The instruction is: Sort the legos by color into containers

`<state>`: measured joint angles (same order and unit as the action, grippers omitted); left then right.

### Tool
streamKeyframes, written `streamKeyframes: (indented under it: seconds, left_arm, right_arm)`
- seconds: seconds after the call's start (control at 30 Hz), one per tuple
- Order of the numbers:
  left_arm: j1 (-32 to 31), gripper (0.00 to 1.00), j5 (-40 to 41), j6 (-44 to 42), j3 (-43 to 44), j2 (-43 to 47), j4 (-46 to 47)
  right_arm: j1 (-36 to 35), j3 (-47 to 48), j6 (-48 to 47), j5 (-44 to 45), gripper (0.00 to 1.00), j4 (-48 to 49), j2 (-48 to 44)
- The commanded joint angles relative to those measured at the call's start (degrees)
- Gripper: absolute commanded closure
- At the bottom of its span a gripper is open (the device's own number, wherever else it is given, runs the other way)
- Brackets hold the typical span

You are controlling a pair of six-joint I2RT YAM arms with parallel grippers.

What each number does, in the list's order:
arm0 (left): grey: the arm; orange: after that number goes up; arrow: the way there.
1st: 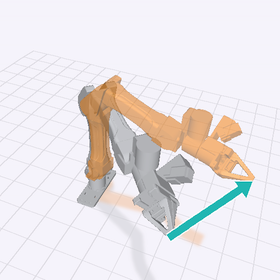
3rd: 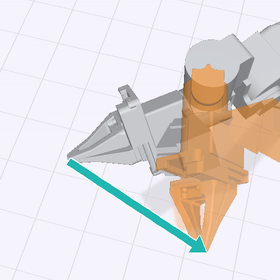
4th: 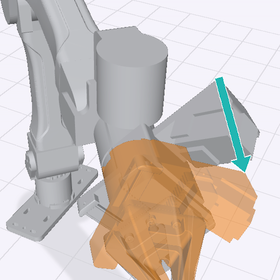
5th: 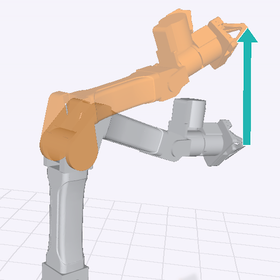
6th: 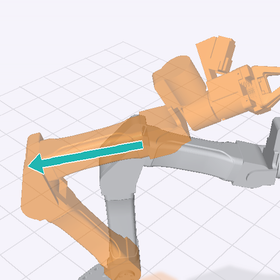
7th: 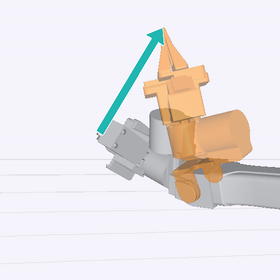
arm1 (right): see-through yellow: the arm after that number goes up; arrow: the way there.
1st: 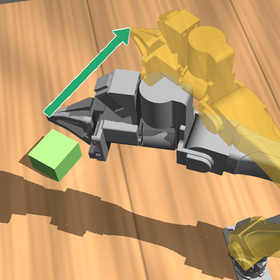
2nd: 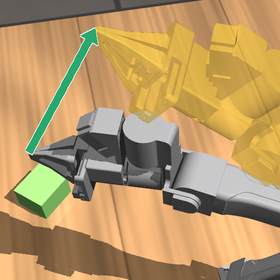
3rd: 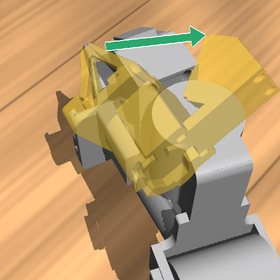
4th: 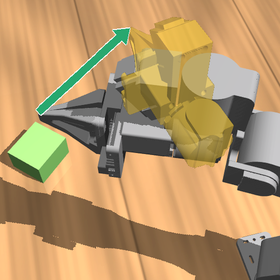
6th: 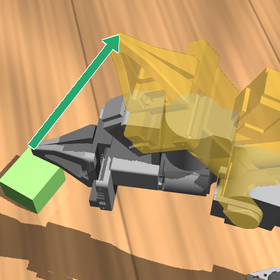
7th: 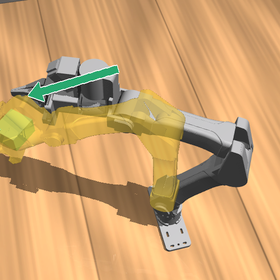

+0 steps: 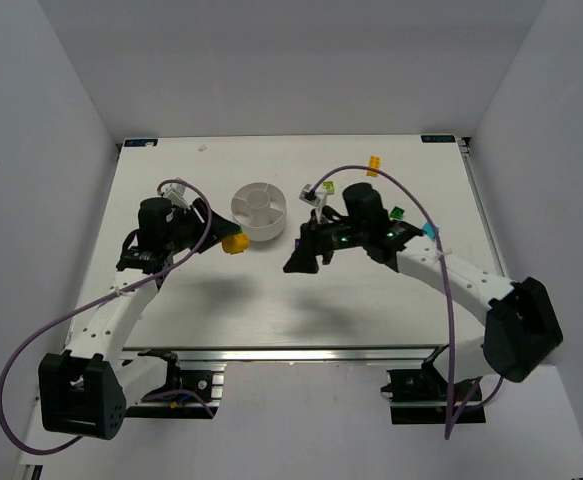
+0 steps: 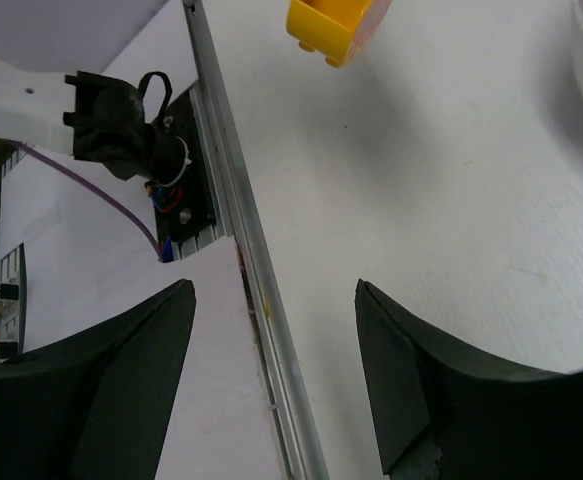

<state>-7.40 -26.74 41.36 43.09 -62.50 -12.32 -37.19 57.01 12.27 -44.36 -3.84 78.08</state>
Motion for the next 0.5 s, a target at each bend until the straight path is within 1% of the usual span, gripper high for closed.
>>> streamKeyframes:
  seconds: [0.0, 0.07, 0.1, 0.17, 0.23, 0.27, 0.33, 0.37, 0.47]
  left_arm:
    - [-1.3, 0.69, 5.0, 5.4, -0.6, 2.0, 2.2]
    - [-2.0, 0.70, 6.2, 6.4, -0.6, 2.4, 2.0]
    - [-2.0, 0.70, 7.3, 6.7, -0.6, 2.6, 1.6]
    - [-2.6, 0.70, 8.2, 7.2, -0.5, 3.2, 1.3]
    - [-2.6, 0.70, 9.2, 7.4, -0.5, 3.3, 1.0]
    - [-3.1, 0.70, 9.2, 7.3, -0.5, 3.4, 0.8]
    - [-3.1, 0.70, 9.2, 7.4, -0.4, 3.4, 0.5]
    - [-3.1, 0.70, 9.0, 7.5, -0.6, 3.6, 0.5]
    - [-3.7, 0.71, 9.6, 7.6, -0.3, 4.1, -0.2]
  right_arm:
    - [-4.9, 5.0, 6.4, 11.1, 0.29, 2.4, 4.8]
    - [-7.4, 7.2, 8.7, 14.1, 0.28, 2.3, 8.4]
    - [-8.4, 10.5, 10.6, 13.9, 0.28, 1.1, 9.6]
    - [-10.0, 13.8, 13.3, 14.8, 0.26, -0.1, 13.0]
    - [-10.6, 16.6, 16.4, 17.0, 0.23, 0.1, 14.4]
    - [-11.6, 17.4, 16.6, 18.5, 0.22, 0.3, 15.6]
    - [-12.1, 19.0, 17.3, 20.9, 0.16, 1.7, 16.7]
    - [-12.9, 19.4, 17.2, 21.9, 0.11, 2.2, 17.9]
    - [-13.4, 21.4, 17.5, 22.9, 0.11, 2.5, 20.0]
